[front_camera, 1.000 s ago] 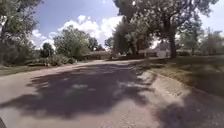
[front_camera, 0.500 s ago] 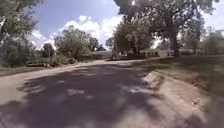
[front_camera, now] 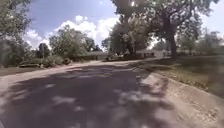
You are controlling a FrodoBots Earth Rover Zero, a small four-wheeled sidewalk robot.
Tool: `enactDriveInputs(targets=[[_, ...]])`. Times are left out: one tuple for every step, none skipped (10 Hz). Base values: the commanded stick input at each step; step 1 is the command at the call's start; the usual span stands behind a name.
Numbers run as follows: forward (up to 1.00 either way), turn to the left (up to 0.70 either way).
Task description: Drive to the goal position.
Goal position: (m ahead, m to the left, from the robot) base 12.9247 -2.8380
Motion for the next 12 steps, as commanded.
enactDriveInputs(targets=[[0.7,0.0],[0.7,0.0],[0.7,0.0],[0.7,0.0],[0.7,0.0],[0.7,0.0],[0.7,0.0],[0.7,0.0],[0.7,0.0],[0.7,0.0],[0.7,0.0],[0.7,0.0]])
